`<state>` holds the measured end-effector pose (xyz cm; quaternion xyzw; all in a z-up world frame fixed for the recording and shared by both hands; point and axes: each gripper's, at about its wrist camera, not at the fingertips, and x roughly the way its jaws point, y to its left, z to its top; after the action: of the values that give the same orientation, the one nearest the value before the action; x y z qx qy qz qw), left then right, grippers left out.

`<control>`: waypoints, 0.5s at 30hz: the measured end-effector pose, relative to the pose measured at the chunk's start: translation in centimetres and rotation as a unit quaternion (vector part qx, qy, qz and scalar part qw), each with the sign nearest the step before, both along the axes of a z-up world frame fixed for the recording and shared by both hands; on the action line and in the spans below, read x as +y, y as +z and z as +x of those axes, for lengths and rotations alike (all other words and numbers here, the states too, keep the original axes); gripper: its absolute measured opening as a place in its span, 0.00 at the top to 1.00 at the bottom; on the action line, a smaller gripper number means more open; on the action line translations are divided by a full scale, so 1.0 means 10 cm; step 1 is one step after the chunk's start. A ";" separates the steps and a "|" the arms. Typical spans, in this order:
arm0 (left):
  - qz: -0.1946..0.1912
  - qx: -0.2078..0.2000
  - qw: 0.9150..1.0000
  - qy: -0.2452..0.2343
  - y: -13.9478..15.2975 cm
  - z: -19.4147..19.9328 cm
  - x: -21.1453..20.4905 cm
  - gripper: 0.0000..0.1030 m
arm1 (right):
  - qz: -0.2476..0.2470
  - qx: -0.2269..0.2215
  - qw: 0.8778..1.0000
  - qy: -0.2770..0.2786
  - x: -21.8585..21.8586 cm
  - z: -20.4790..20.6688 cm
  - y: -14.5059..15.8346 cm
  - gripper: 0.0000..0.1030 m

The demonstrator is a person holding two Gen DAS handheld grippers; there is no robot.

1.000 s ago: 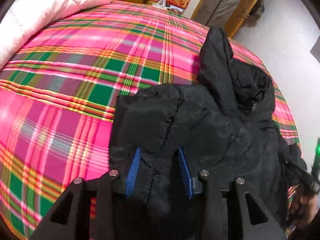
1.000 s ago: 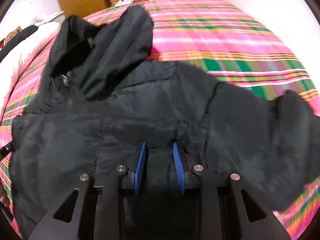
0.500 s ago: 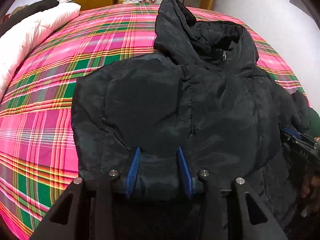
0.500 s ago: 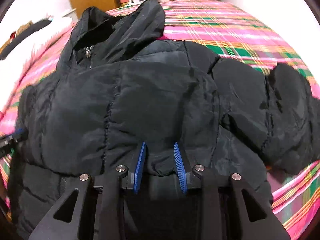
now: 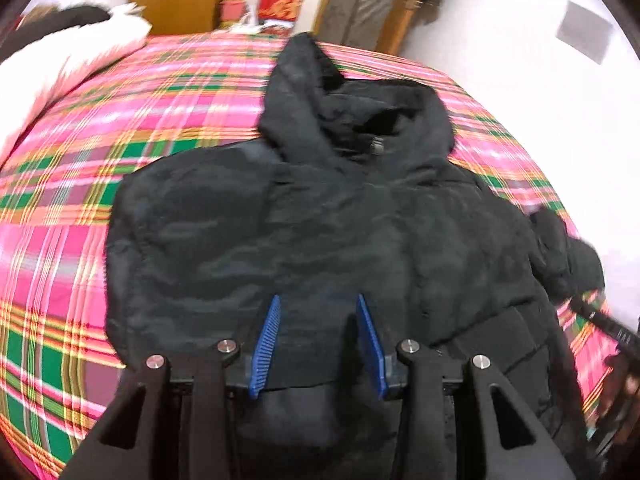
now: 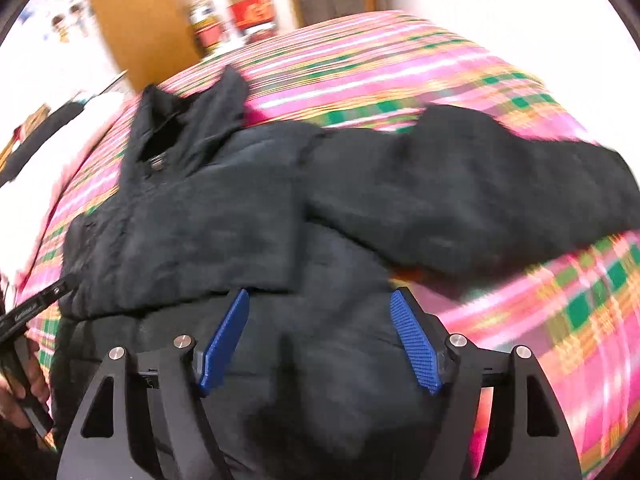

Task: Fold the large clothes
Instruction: 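Grasp the other black sleeve with the right tool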

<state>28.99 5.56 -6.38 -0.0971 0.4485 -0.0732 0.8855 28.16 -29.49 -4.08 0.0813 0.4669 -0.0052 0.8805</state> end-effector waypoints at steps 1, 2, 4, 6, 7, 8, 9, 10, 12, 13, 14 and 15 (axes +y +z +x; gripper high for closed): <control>0.006 -0.001 1.000 -0.007 -0.01 0.00 -0.05 0.60 | 0.003 0.001 1.000 -0.023 -0.18 -0.06 -0.01 0.29; 0.012 -0.001 1.000 -0.011 -0.02 -0.01 -0.08 0.60 | 0.006 0.005 0.999 -0.046 -0.36 -0.11 -0.05 0.29; 0.014 0.003 1.000 -0.016 -0.07 0.00 -0.11 0.60 | 0.013 0.011 0.997 -0.082 -0.68 -0.15 -0.10 0.29; 0.018 0.004 1.000 -0.012 -0.09 0.03 -0.09 0.60 | 0.022 0.010 0.992 -0.120 -0.99 -0.19 -0.14 0.29; 0.019 0.004 1.000 -0.009 -0.09 0.05 -0.08 0.60 | 0.030 0.007 0.989 -0.143 -1.18 -0.20 -0.17 0.29; 0.021 0.003 1.000 -0.004 -0.10 0.08 -0.06 0.60 | 0.038 0.005 0.987 -0.157 -1.30 -0.20 -0.19 0.29; 0.023 0.002 1.000 -0.001 -0.10 0.09 -0.05 0.60 | 0.048 0.005 0.983 -0.175 -1.45 -0.20 -0.22 0.29; 0.024 0.002 1.000 0.002 -0.11 0.10 -0.03 0.60 | 0.059 0.005 0.979 -0.193 -1.60 -0.19 -0.26 0.29; 0.027 0.001 1.000 0.010 -0.12 0.11 0.00 0.60 | 0.081 0.004 0.973 -0.218 -1.82 -0.17 -0.33 0.29; 0.028 0.002 1.000 0.011 -0.13 0.12 0.01 0.60 | 0.094 0.002 0.968 -0.231 -1.93 -0.14 -0.37 0.29; 0.030 0.003 0.999 0.013 -0.14 0.12 0.02 0.60 | 0.105 -0.004 0.966 -0.236 -2.00 -0.13 -0.39 0.29; 0.032 0.003 0.999 0.013 -0.15 0.13 0.02 0.60 | 0.113 -0.013 0.964 -0.239 -2.06 -0.10 -0.40 0.29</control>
<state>30.26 5.74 -7.93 -0.0751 0.4523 -0.0468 0.8875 27.13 -50.10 -8.11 0.2899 0.4199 -0.1620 0.8446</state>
